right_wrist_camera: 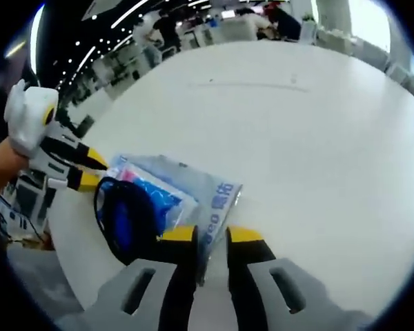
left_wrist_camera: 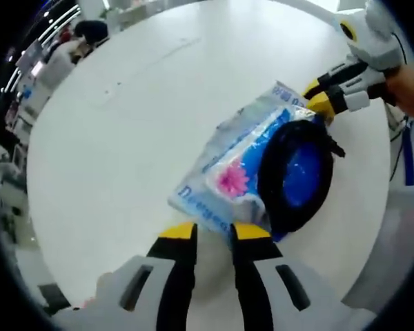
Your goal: Arrange the tabletop items into an orderly group along one side of the table until the central work area is clear of visible clutter.
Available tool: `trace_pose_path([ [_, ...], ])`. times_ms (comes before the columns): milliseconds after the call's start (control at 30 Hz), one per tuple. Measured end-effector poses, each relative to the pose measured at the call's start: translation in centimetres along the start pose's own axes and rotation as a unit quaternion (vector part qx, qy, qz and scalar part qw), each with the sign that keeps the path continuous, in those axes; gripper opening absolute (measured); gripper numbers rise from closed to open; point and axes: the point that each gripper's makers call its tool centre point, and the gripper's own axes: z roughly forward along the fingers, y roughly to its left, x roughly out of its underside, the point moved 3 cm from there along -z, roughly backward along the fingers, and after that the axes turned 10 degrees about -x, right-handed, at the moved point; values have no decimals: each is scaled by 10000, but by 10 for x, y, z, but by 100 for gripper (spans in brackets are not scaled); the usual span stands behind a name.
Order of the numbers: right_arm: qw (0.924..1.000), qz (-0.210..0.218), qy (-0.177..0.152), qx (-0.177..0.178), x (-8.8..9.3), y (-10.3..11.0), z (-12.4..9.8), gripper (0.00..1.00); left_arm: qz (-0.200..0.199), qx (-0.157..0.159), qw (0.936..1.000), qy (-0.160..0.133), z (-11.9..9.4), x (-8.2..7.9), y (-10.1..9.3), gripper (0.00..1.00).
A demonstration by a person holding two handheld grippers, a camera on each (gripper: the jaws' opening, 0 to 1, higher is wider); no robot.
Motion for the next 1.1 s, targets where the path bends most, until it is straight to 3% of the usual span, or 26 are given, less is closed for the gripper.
trace_pose_path([
  [300, 9994, -57, -338, 51, -11, 3, -17, 21, -74, -56, 9995, -311, -15, -5, 0, 24],
  [500, 9978, -342, -554, 154, -21, 8, -32, 25, -114, -118, 9969, -774, -27, -15, -1, 28],
  [633, 9965, -442, -693, 116, -25, 14, -41, 28, -212, -70, 9954, -931, -34, -16, -4, 30],
  [933, 9941, -629, -888, 52, -27, 29, -57, 30, -453, -55, 9862, -1594, -55, -28, -15, 31],
  [1100, 9909, -823, -1063, -55, -28, 45, -71, 34, -573, 21, 9768, -2062, -71, -33, -26, 36],
])
